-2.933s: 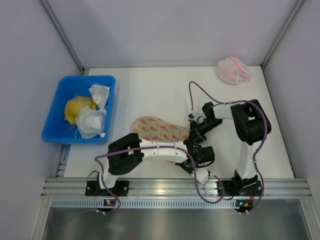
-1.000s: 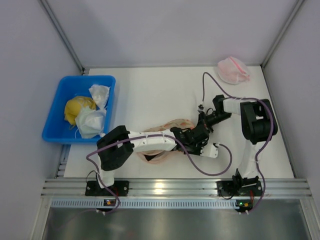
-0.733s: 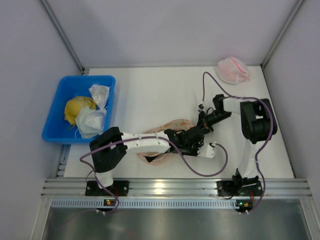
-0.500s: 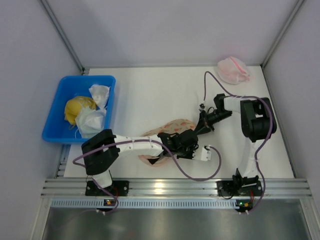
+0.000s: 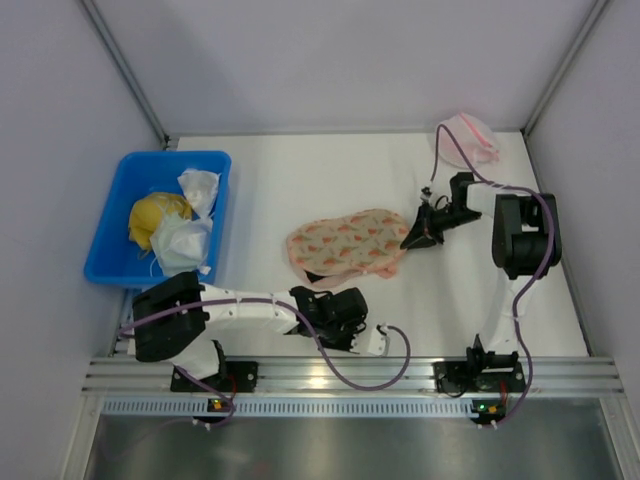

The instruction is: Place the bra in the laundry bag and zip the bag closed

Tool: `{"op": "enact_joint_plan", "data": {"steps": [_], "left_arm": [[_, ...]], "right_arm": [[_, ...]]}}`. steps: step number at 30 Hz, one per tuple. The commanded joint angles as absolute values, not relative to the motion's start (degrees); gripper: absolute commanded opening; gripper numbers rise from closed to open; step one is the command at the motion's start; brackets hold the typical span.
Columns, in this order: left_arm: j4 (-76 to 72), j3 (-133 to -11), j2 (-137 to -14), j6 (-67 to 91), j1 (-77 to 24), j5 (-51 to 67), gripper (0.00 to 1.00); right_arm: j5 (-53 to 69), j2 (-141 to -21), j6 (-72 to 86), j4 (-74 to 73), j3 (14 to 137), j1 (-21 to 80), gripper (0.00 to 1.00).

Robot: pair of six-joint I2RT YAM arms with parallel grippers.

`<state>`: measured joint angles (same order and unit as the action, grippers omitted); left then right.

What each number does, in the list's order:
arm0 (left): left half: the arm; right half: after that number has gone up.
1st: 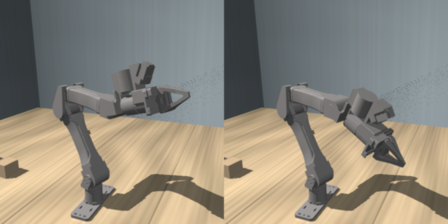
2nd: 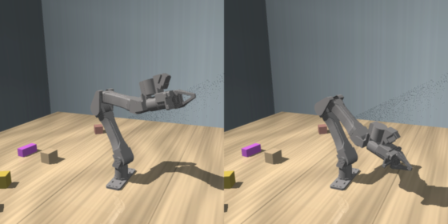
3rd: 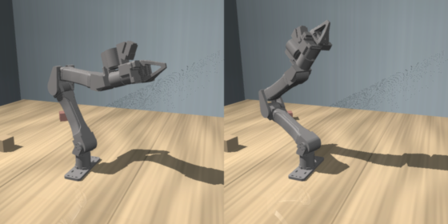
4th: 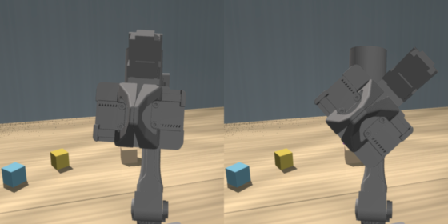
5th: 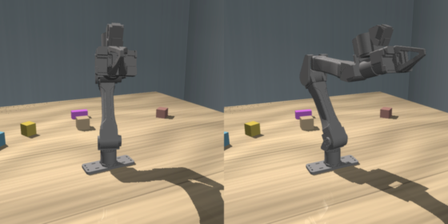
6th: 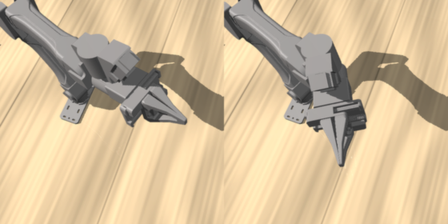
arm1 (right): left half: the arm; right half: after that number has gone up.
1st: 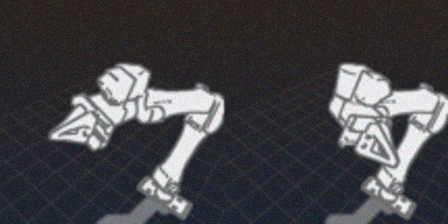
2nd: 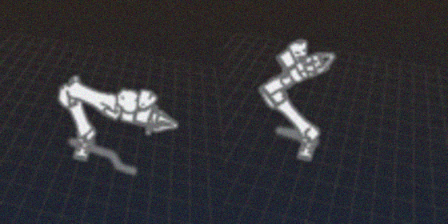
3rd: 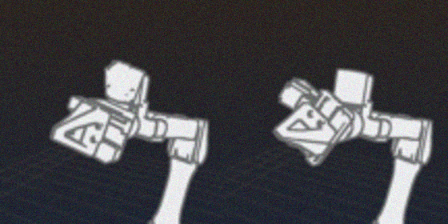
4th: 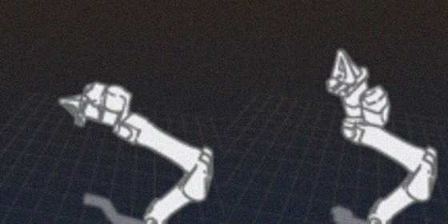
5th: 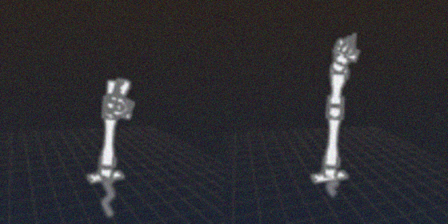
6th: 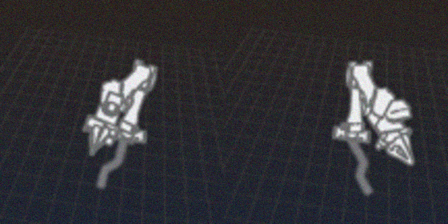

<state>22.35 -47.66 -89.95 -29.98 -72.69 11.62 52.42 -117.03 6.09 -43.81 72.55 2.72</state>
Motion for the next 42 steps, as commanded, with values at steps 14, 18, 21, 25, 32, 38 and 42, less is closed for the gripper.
{"op": "enact_joint_plan", "data": {"steps": [14,18,21,25,32,38,42], "left_arm": [[26.8,-54.6,-82.4,-20.0,-66.3,16.2,0.25],[26.6,-64.1,-82.1,-15.4,-55.6,16.4,0.34],[25.9,-70.8,-85.3,-12.3,-49.3,15.1,0.43],[26.5,-76.9,-92.7,-10.3,-42.2,17.3,0.43],[26.0,-76.3,-100.0,-5.8,-40.8,20.6,0.4],[25.0,-72.0,-103.9,-1.9,-41.3,13.3,0.42],[24.8,-69.7,-105.7,2.4,-41.2,13.4,0.44]], "right_arm": [[50.3,-117.9,-3.7,-47.5,76.6,2.1,0.0],[47.2,-118.8,-9.9,-52.4,78.7,2.4,0.0],[45.5,-120.0,-12.1,-53.7,81.3,2.4,0.0],[44.6,-121.1,-10.8,-53.8,85.6,2.5,0.18],[42.5,-116.3,-7.2,-53.4,86.1,2.1,0.76],[45.0,-108.2,-0.4,-49.1,77.5,1.3,0.71],[50.8,-105.2,6.0,-44.5,68.8,2.7,0.64]]}}
